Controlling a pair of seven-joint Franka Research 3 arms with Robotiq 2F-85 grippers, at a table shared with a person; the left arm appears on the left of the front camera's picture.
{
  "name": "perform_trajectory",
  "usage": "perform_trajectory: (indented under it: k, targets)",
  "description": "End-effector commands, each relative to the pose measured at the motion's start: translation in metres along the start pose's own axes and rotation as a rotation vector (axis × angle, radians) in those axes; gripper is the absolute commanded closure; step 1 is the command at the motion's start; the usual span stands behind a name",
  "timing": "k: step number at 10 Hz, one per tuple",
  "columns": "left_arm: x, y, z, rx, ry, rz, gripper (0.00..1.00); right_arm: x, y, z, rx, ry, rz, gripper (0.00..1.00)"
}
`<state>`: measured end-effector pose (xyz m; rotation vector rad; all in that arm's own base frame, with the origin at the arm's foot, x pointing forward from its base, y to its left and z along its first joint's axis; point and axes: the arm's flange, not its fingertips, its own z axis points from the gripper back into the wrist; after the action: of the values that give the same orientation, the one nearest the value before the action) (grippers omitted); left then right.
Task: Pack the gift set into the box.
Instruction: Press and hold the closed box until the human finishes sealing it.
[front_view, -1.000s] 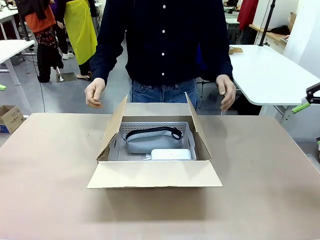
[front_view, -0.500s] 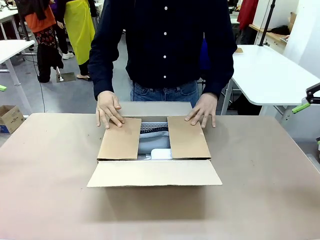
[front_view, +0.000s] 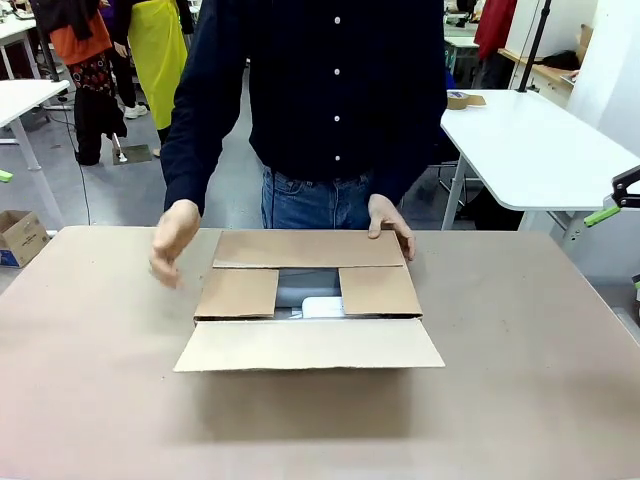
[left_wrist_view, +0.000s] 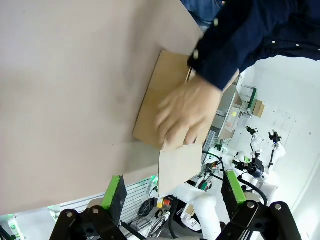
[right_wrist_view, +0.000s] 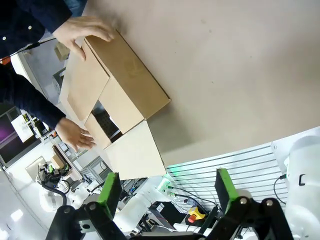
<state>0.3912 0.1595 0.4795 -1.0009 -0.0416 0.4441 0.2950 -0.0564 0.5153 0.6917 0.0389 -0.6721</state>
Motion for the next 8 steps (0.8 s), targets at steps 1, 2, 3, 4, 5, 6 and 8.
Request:
perform_trajectory:
  k: [1, 2, 3, 4, 5, 6, 8]
  targets:
    - [-0.0023, 0.0004, 0.0009, 0.01, -0.008, 0.0, 0.0, 0.0011, -0.0027, 0.0012, 0.018, 0.014, 0.012, 0.0]
    - [-0.0023, 0.0004, 0.0009, 0.01, -0.008, 0.0, 0.0, 0.0011, -0.0027, 0.0012, 0.018, 0.014, 0.012, 0.0]
    - [-0.0023, 0.0004, 0.0009, 0.01, -0.008, 0.0, 0.0, 0.0011, -0.0027, 0.0012, 0.018, 0.014, 0.012, 0.0]
    - [-0.0023, 0.0004, 0.0009, 0.01, -0.008, 0.0, 0.0, 0.0011, -0.0027, 0.0012, 0.018, 0.014, 0.012, 0.0]
    - [-0.0023, 0.0004, 0.0009, 0.01, -0.008, 0.0, 0.0, 0.0011, -0.0027, 0.0012, 0.018, 0.014, 0.012, 0.0]
    - [-0.0023, 0.0004, 0.0009, 0.01, -0.008, 0.0, 0.0, 0.0011, -0.0027, 0.0012, 0.018, 0.014, 0.012, 0.0]
    - [-0.0023, 0.0004, 0.0009, 0.01, -0.008, 0.0, 0.0, 0.0011, -0.0027, 0.0012, 0.018, 0.014, 0.012, 0.0]
